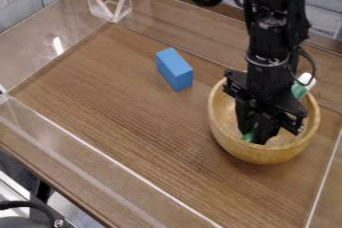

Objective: Remove the green marker from inside the brown bowl and put it on the table

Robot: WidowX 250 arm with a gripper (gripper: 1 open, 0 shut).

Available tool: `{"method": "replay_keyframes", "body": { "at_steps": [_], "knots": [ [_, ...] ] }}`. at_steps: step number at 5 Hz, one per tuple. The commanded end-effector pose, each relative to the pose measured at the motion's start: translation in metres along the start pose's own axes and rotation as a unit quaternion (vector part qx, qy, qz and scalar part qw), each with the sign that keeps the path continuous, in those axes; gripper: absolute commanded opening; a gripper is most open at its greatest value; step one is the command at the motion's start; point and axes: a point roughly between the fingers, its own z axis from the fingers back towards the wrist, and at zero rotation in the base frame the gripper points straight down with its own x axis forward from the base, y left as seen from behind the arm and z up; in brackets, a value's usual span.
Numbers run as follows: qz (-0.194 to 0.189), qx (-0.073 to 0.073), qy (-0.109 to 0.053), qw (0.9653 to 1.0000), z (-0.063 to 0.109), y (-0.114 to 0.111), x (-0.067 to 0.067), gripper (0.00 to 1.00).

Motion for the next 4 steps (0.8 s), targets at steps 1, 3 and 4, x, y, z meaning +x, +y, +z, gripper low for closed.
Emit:
{"method": "replay_keyframes", "body": {
  "at_steps": [1,3,4],
  "knots": [
    [0.002,0.009,-0.043,0.9991,0.028,0.007,0.012,0.00],
    [0.017,0.019,-0.041,0.9988,0.040,0.020,0.011,0.00],
    [0.019,0.023,-0.038,0.9989,0.047,0.025,0.009,0.00]
  ]
}}
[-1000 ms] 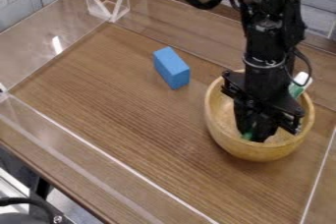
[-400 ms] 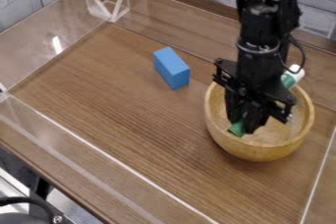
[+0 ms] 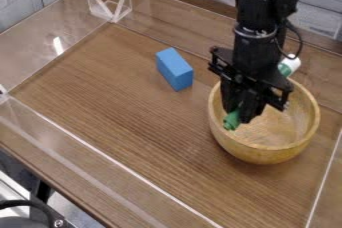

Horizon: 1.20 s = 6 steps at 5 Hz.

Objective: Remove the green marker from inside the brown bowl and put it on the table

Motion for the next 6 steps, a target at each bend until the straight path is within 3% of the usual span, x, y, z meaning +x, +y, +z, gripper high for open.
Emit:
{"method": "replay_keyframes", "body": {
  "at_steps": [1,4,6],
  "knots": [
    [0.003,0.008,-0.037,0.9993,0.028,0.006,0.006,0.00],
    [0.032,0.021,-0.032,0.9987,0.048,0.026,-0.001,0.00],
    [0.051,0.034,-0.030,0.9976,0.068,0.052,-0.006,0.00]
  ]
}}
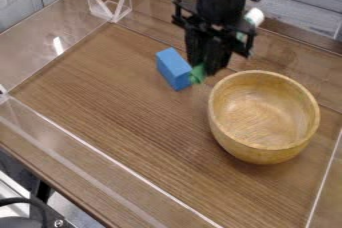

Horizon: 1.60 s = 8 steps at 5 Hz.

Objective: Remove the green marker from inside the brown bowl and put it on the table

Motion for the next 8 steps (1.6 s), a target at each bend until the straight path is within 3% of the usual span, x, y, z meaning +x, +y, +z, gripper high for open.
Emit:
{"method": "replay_keyframes", "body": {
  "at_steps": [1,2,5,8],
  "knots": [
    [0.000,0.013,-0.039,0.9992,0.035,0.012,0.000,0.00],
    [0.013,0.017,-0.039,0.9990,0.039,0.022,-0.005,0.00],
    [0.029,0.017,-0.042,0.9985,0.036,0.015,-0.029,0.00],
    [0.028,0.019,-0.042,0.9985,0.034,0.009,-0.045,0.00]
  ]
}}
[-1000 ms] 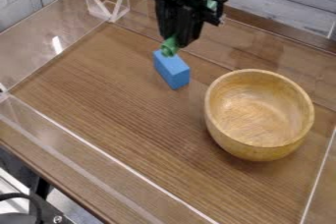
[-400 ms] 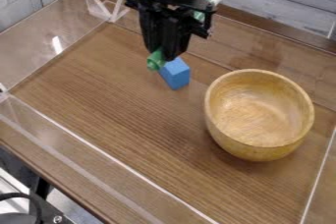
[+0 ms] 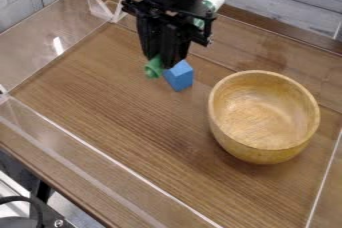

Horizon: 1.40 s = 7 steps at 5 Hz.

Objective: Remove the green marker from inside the brown bowl and put it on the table

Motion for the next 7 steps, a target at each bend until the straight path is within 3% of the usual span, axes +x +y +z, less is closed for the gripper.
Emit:
{"method": "replay_keyframes", "body": {
  "at_steps": [1,4,7],
  "knots": [
    [-0.005,0.006,-0.024,0.9997,0.010,-0.003,-0.003,0.00],
    [-0.011,0.005,-0.024,0.9996,0.003,-0.011,-0.015,0.00],
    [-0.006,0.008,-0.027,0.9996,-0.016,-0.019,-0.020,0.00]
  ]
}}
